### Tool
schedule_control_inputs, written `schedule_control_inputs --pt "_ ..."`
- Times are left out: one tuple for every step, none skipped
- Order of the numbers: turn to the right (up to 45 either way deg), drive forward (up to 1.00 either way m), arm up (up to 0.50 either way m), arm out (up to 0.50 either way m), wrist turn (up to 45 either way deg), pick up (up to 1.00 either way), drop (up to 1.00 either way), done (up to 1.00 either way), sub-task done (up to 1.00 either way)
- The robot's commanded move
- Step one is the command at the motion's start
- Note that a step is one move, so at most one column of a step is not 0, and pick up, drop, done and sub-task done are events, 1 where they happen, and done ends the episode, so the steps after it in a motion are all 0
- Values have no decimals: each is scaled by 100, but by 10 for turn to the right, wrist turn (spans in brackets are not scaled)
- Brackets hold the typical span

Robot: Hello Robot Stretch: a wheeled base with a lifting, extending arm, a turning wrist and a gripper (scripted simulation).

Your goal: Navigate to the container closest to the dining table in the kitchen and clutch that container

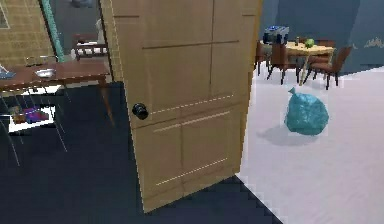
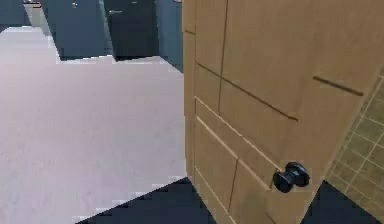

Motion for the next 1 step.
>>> schedule_control_inputs --pt "450 0 0 0 0 0 0 0 0"
